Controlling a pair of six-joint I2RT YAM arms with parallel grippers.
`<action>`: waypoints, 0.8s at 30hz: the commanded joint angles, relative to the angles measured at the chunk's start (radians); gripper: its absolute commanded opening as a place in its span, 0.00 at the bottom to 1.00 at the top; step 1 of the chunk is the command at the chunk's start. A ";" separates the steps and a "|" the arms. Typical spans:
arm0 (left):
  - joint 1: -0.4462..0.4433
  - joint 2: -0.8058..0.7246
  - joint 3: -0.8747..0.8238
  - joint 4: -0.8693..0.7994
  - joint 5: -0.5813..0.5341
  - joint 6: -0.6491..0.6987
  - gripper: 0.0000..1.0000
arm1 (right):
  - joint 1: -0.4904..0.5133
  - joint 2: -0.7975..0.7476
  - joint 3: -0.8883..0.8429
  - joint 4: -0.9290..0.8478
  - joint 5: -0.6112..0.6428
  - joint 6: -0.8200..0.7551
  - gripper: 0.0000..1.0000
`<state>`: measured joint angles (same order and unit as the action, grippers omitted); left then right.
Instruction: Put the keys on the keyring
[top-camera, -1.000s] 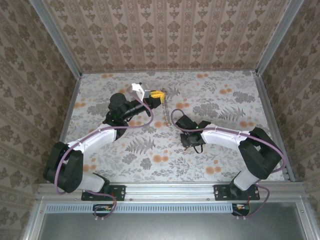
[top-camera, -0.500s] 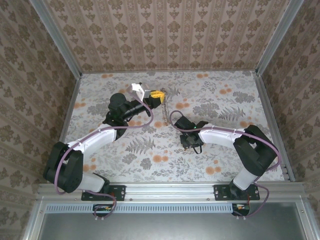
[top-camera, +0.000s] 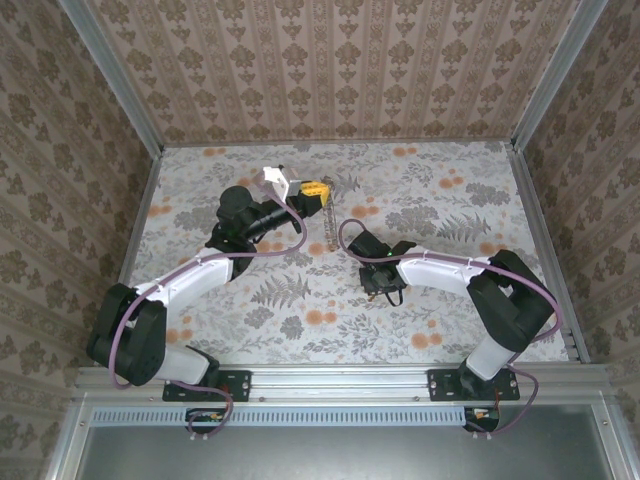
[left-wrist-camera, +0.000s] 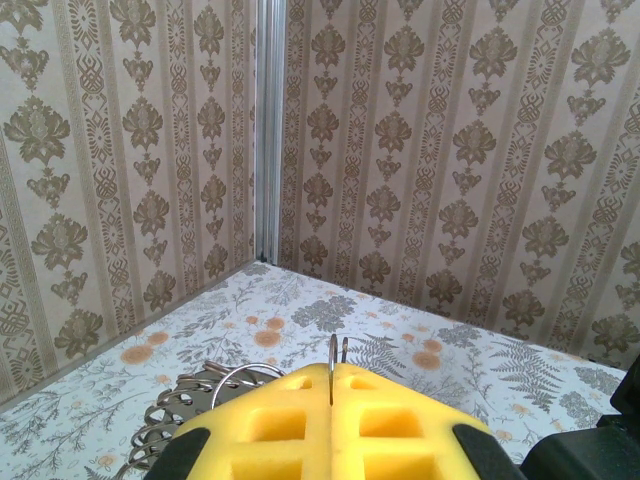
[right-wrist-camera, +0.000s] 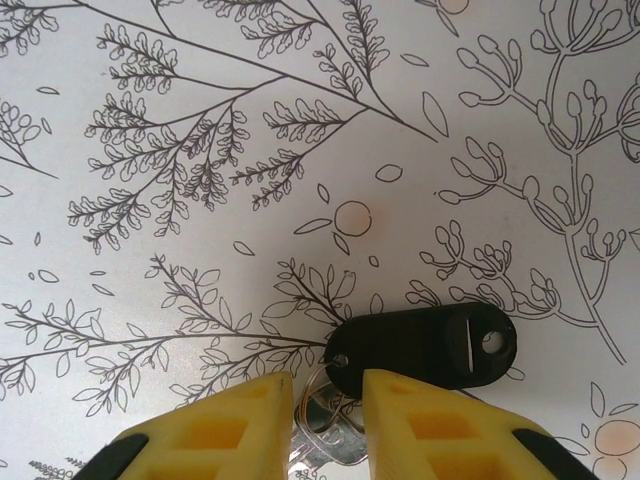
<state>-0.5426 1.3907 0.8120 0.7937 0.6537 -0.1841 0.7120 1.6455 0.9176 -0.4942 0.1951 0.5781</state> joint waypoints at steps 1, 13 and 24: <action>0.001 -0.003 0.001 0.048 0.001 -0.011 0.00 | 0.004 0.020 0.024 -0.001 0.025 -0.014 0.26; 0.002 0.004 0.004 0.052 0.003 -0.013 0.00 | 0.004 0.024 0.020 0.003 0.031 -0.013 0.16; 0.002 0.002 0.012 0.042 0.014 -0.010 0.00 | -0.026 -0.143 0.026 -0.020 -0.007 -0.052 0.00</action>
<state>-0.5426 1.3933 0.8120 0.7937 0.6540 -0.1841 0.7029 1.5879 0.9222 -0.4953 0.2028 0.5610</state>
